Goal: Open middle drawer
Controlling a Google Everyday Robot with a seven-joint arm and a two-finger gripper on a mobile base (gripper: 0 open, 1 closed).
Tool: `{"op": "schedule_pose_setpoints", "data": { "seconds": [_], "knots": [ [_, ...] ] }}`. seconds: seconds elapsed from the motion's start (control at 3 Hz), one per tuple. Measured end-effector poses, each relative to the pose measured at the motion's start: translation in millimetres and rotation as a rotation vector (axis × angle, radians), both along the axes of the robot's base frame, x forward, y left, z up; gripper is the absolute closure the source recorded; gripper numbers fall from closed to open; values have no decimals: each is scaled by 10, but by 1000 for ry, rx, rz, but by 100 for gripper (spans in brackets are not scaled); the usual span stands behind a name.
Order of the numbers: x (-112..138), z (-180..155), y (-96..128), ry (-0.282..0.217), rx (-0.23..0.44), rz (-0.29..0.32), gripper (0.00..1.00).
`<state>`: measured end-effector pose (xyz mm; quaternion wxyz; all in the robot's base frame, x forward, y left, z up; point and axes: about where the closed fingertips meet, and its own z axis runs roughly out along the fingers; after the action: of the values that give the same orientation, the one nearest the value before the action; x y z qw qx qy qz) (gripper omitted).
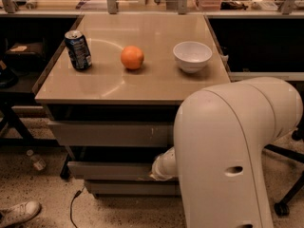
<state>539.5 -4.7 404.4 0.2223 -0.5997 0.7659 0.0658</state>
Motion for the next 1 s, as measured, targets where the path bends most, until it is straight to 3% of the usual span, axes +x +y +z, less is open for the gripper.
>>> {"op": "schedule_pose_setpoints", "data": {
  "seconds": [0.33, 0.67, 1.0],
  "knots": [
    [-196, -34, -79, 40, 0, -11, 100],
    [-193, 23, -77, 40, 0, -11, 100],
    [-393, -48, -187, 84, -2, -31, 100]
  ]
}}
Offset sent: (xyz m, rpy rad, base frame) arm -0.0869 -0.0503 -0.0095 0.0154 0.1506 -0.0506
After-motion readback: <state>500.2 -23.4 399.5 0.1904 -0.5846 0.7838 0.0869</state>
